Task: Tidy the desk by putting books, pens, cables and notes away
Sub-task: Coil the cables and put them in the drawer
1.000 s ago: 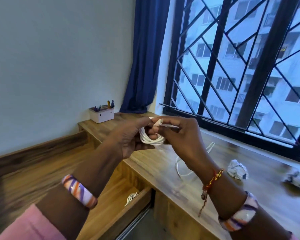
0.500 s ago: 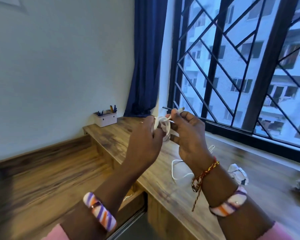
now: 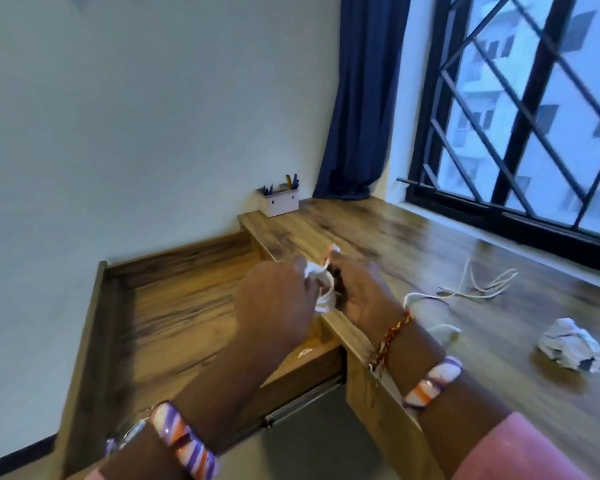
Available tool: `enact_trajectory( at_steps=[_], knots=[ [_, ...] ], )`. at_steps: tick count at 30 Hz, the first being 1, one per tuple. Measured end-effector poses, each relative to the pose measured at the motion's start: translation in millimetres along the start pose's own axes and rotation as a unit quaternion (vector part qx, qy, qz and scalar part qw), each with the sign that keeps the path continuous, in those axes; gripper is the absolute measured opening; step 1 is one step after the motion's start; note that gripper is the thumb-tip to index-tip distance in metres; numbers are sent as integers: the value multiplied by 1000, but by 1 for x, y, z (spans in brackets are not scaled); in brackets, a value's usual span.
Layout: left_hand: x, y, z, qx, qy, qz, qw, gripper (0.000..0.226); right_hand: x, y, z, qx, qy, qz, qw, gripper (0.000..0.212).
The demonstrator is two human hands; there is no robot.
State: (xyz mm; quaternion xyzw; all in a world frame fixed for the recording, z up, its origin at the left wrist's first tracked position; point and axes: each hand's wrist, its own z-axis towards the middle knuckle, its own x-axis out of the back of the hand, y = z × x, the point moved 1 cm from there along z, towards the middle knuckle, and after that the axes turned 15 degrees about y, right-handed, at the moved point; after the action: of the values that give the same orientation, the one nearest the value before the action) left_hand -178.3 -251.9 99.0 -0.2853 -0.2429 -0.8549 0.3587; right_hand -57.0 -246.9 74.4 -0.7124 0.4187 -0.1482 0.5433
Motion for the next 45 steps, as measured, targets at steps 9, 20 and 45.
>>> enact_trajectory(
  at_steps=[9, 20, 45],
  knots=[
    [-94, -106, 26, 45, -151, -132, 979, 15, -22, 52, 57, 13, -145, -116, 983, 9],
    [-287, -168, -15, 163, -253, -167, 939, 18, 19, 117, 138, 389, 118, -618, 673, 29],
    [-249, -78, 11, -185, -159, -335, 910, 33, 41, 111, 129, 459, 279, -548, 641, 38]
  ],
)
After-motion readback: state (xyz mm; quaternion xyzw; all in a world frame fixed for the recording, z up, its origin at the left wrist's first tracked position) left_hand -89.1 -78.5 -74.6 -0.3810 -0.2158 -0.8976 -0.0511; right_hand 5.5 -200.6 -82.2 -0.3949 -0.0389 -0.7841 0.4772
